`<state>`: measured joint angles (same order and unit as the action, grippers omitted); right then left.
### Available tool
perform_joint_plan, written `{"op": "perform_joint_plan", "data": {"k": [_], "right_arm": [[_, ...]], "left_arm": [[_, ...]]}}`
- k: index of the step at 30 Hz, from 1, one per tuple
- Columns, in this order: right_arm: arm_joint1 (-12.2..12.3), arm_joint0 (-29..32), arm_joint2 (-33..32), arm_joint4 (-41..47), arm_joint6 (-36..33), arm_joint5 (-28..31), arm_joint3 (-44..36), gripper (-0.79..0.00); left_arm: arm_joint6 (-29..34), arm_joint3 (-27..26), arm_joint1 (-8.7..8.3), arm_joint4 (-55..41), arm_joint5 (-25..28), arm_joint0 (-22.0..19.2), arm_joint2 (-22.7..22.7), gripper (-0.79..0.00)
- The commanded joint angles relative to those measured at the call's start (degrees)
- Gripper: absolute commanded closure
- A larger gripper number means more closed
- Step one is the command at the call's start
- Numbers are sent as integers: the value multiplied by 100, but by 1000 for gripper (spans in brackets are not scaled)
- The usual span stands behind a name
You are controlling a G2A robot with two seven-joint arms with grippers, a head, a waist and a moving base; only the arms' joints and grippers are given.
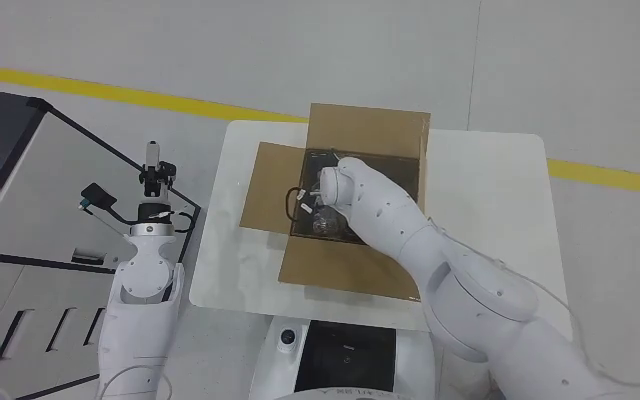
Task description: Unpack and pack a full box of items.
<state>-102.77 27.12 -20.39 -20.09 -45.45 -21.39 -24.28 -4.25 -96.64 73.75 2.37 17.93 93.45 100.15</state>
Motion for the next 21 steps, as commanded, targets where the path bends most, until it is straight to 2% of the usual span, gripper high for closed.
{"op": "perform_joint_plan", "data": {"k": [1, 14, 21], "right_arm": [[42, 24, -47, -24, -21, -16, -65, 0], [353, 158, -385, -301, -310, -185, -739, 0], [596, 295, -548, -669, -561, -485, -1305, 0]], "left_arm": [[0, 0, 0, 0, 0, 0, 0, -785], [0, 0, 0, 0, 0, 0, 0, -785], [0, 0, 0, 0, 0, 0, 0, -785]]}}
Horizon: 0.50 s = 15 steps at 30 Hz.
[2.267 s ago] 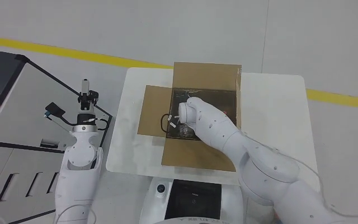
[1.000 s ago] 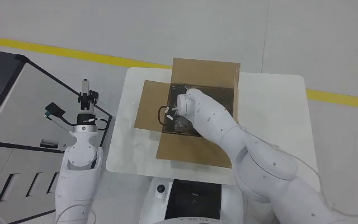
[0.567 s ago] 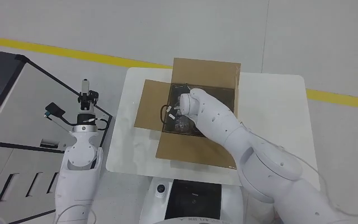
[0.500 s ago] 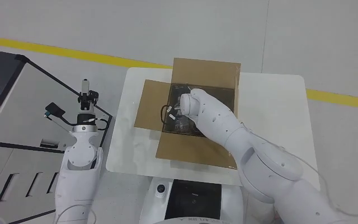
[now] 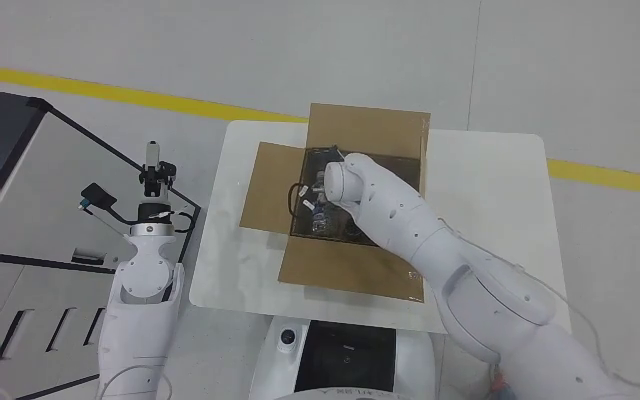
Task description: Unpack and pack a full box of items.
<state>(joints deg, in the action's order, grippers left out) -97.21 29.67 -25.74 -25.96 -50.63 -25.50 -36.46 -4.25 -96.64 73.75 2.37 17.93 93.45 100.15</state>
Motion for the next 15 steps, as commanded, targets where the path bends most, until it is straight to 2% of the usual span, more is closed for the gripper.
{"op": "perform_joint_plan", "data": {"k": [1, 9, 12, 15], "right_arm": [[66, 83, -20, -135, -94, -103, -167, 0], [163, 290, -149, -267, -302, -164, -291, 0], [145, 337, -175, -286, -271, -113, -206, -219], [105, 358, -187, -289, -213, -68, -117, -348]], "left_arm": [[0, 0, 0, 0, 0, 0, 0, -785], [0, 0, 0, 0, 0, 0, 0, -785], [0, 0, 0, 0, 0, 0, 0, -785], [0, 0, 0, 0, 0, 0, 0, -785]]}}
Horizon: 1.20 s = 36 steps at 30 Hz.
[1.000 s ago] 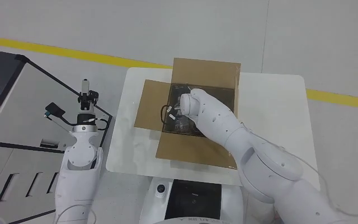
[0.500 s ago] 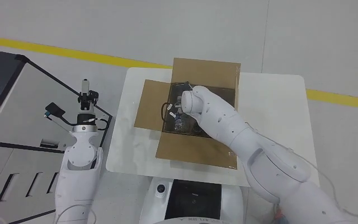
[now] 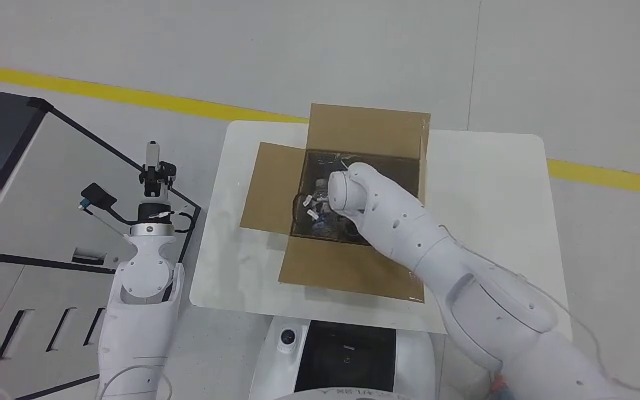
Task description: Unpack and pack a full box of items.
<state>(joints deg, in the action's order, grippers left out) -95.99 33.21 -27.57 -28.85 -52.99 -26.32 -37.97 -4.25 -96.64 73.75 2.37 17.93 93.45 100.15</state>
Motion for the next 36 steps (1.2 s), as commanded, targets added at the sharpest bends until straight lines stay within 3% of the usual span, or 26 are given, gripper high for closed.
{"op": "perform_joint_plan", "data": {"k": [1, 5, 10, 16, 18, 20, 30, 33, 36], "right_arm": [[-32, 3, -10, 2, 40, 22, 64, -388], [-92, 1, -60, 51, 153, 98, 169, -560], [-161, -23, -113, 77, 270, 166, 277, -668], [-259, -51, -135, 73, 345, 185, 474, -545], [-302, -64, -123, 52, 360, 165, 561, -419], [-348, -77, -100, 21, 372, 174, 650, -391], [-625, -136, 60, -210, 477, 66, 1044, -391], [-718, -143, 96, -254, 495, -13, 1167, -493], [-805, -164, 121, -296, 534, -43, 1279, -542]], "left_arm": [[0, 0, 0, 0, 0, 0, 0, -785], [0, 0, 0, 0, 0, 0, 0, -785], [0, 0, 0, 0, 0, 0, 0, -785], [0, 0, 0, 0, 0, 0, 0, -785], [0, 0, 0, 0, 0, 0, 0, -785], [0, 0, 0, 0, 0, 0, 0, -785], [0, 0, 0, 0, 0, 0, 0, -785], [0, 0, 0, 0, 0, 0, 0, -785], [0, 0, 0, 0, 0, 0, 0, -785]]}}
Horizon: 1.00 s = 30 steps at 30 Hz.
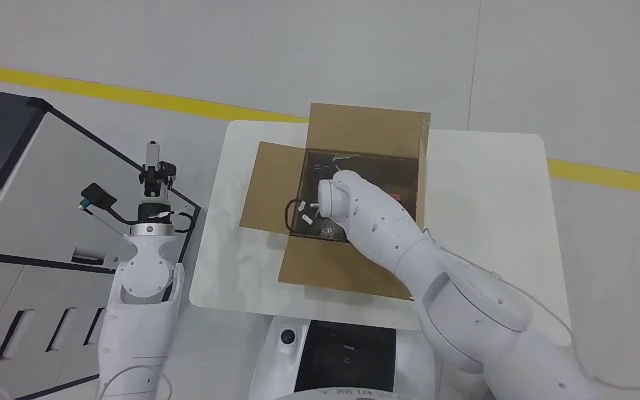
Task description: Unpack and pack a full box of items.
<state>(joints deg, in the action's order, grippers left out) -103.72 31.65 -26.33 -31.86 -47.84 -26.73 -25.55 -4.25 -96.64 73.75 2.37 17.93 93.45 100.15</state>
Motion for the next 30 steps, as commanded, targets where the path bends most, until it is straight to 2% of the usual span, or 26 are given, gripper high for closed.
{"op": "perform_joint_plan", "data": {"k": [1, 2, 3, 5, 30], "right_arm": [[-57, -17, -7, 12, 31, 5, 65, -542], [-81, -36, -17, 25, 31, 20, 89, -542], [-100, -57, -34, 43, 37, 37, 117, -591], [-130, -98, -63, 61, 36, 50, 193, -785], [-135, -105, -67, 62, 38, 57, 202, -785]], "left_arm": [[0, 0, 0, 0, 0, 0, 0, -785], [0, 0, 0, 0, 0, 0, 0, -785], [0, 0, 0, 0, 0, 0, 0, -785], [0, 0, 0, 0, 0, 0, 0, -785], [0, 0, 0, 0, 0, 0, 0, -785]]}}
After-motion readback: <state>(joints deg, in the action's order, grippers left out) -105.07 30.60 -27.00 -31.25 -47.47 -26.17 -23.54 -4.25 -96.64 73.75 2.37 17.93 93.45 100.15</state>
